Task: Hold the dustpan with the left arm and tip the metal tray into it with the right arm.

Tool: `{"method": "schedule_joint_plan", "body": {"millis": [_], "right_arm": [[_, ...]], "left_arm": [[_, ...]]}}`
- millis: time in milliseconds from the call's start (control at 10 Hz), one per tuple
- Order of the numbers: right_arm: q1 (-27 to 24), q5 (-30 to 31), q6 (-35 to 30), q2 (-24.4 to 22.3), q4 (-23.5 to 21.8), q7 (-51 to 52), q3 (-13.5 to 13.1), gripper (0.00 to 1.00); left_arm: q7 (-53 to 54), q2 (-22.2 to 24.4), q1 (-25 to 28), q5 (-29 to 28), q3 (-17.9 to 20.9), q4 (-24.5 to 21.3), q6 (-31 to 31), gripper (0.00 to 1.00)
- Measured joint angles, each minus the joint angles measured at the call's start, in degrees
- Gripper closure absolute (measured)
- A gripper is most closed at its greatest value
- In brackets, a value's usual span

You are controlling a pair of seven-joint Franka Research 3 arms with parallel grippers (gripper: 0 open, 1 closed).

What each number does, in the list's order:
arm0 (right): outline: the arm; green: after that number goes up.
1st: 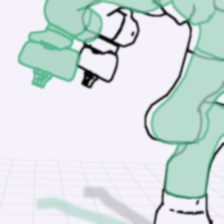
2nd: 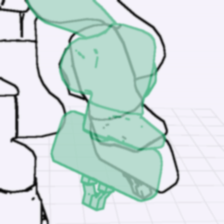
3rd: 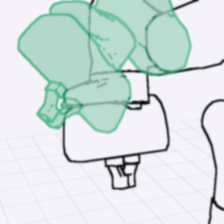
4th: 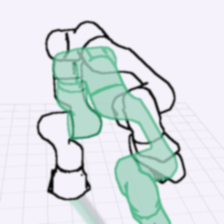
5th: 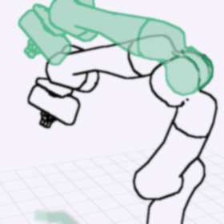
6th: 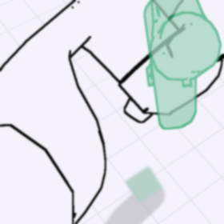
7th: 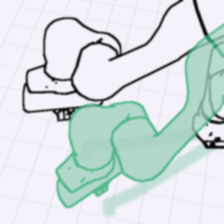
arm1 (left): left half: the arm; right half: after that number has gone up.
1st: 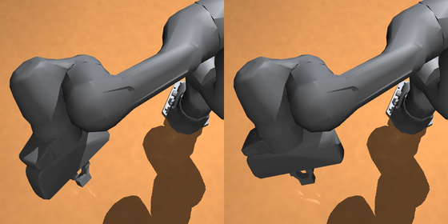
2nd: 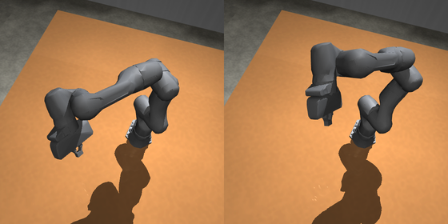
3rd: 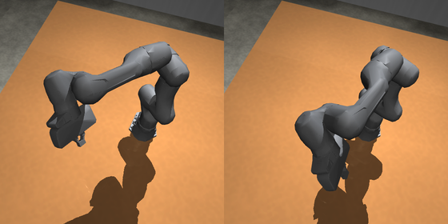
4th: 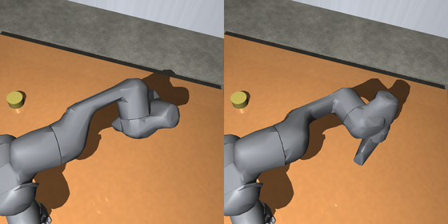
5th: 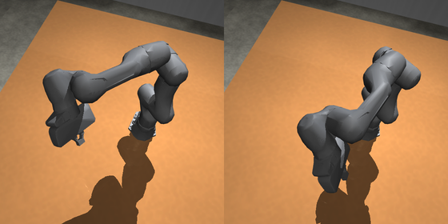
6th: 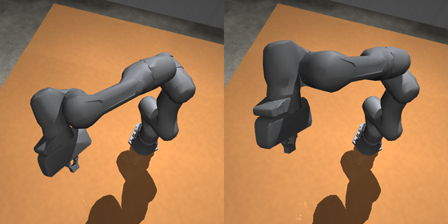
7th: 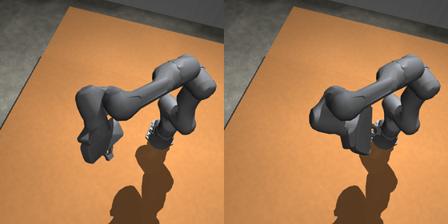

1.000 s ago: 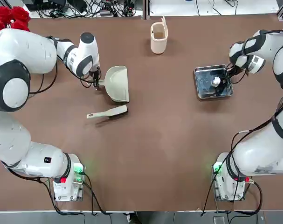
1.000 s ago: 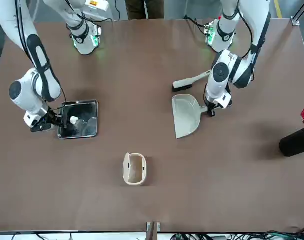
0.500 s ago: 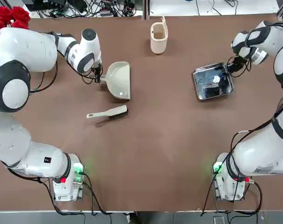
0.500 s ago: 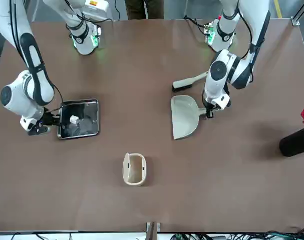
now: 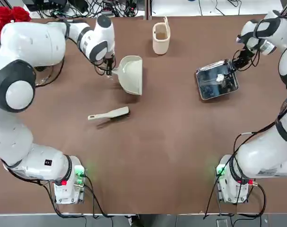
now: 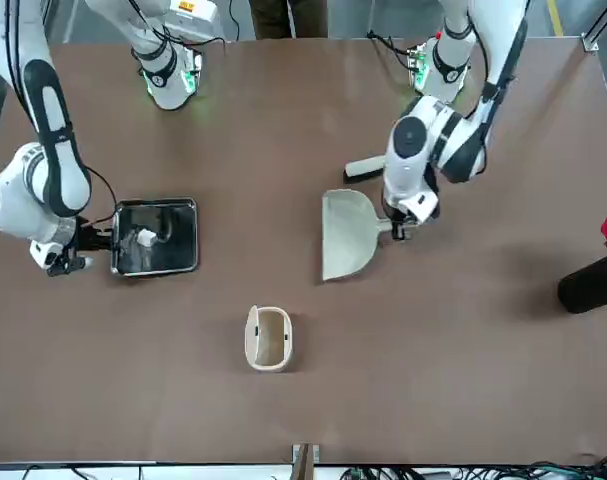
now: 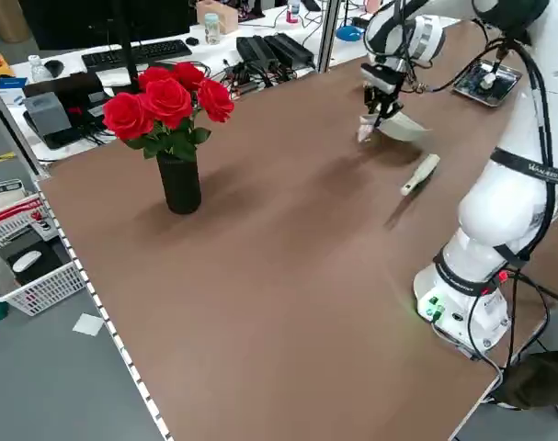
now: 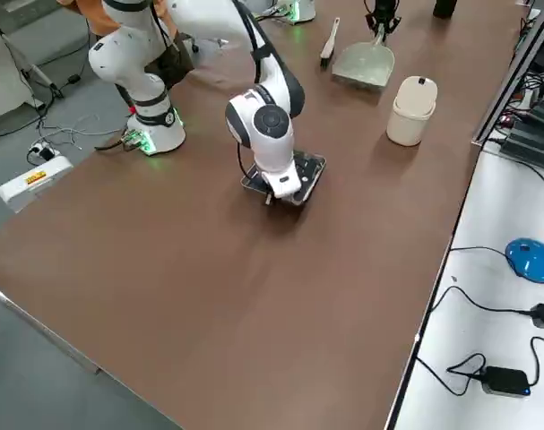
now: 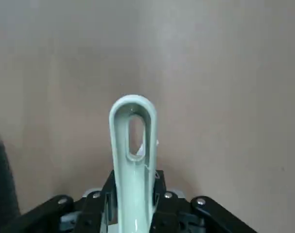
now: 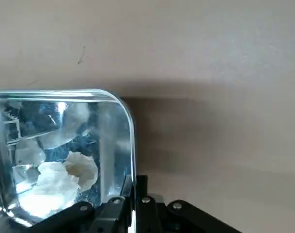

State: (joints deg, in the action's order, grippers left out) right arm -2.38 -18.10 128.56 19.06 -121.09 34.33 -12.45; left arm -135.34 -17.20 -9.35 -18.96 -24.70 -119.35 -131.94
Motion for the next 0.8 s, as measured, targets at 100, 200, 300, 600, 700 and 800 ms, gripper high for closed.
{"method": "schedule_joint_plan", "body": {"millis": [100,200,300,600,700,800], "right_arm": [[-0.1,0.0,-2.0,-0.6,0.8,-0.5,-0.1,0.95],[-0.1,-0.1,-4.0,-1.5,1.5,-1.3,-0.1,0.95],[-0.1,-0.1,-5.2,-2.2,2.0,-2.0,-0.1,0.95],[0.0,-0.1,-8.9,-3.8,3.3,-6.5,1.0,0.95],[0.1,0.0,-10.4,-4.5,4.0,-8.6,1.9,0.95],[0.1,0.5,-11.4,-5.6,4.5,-11.8,3.4,0.95]], "left_arm": [[-1.4,-2.1,-1.6,0.0,-0.2,3.1,0.3,0.67],[-3.1,-4.0,-3.7,0.0,-0.3,6.7,1.8,0.67],[-5.0,-6.2,-6.1,0.3,-0.4,10.8,4.9,0.67],[-11.4,-14.0,-14.1,0.5,-0.5,23.8,12.2,0.67],[-13.5,-16.1,-16.4,0.5,-0.5,25.5,12.6,0.67],[-15.4,-17.9,-18.2,0.5,-0.5,26.5,12.6,0.67]]}}
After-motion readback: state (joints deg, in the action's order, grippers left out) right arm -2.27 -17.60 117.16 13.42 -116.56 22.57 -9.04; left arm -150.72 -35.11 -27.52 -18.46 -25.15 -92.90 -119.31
